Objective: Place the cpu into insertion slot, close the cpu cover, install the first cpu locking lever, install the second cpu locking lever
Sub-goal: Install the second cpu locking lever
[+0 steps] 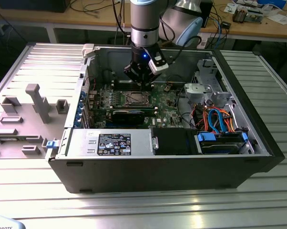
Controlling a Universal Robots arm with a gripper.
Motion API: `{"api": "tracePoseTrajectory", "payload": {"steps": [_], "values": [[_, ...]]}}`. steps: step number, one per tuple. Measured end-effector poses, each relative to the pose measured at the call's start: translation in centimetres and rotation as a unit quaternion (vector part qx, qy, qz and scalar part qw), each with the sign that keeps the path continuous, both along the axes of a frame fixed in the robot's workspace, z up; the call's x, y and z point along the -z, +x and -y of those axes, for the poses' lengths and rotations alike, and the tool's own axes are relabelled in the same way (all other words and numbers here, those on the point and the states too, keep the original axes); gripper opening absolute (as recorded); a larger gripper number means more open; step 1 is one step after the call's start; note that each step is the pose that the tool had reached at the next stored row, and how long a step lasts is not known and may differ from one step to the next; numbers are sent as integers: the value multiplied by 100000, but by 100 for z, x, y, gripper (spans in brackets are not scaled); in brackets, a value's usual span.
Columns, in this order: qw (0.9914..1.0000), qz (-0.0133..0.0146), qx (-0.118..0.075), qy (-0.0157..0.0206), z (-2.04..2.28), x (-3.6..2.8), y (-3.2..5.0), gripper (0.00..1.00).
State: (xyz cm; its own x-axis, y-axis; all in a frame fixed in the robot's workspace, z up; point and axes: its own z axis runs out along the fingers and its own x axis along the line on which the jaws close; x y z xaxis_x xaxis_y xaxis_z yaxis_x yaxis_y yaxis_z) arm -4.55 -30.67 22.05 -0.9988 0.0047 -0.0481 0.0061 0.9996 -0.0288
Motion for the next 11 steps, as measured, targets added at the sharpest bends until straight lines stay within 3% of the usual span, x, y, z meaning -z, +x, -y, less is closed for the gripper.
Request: {"api": "tracePoseTrajectory", "payload": {"steps": [4, 8, 11], "values": [[100000, 1, -2, -3, 62, 0, 0, 11], [100000, -1, 1, -133, 64, -8, 0, 11], [100000, -2, 1, -256, 63, -75, 0, 11]]}}
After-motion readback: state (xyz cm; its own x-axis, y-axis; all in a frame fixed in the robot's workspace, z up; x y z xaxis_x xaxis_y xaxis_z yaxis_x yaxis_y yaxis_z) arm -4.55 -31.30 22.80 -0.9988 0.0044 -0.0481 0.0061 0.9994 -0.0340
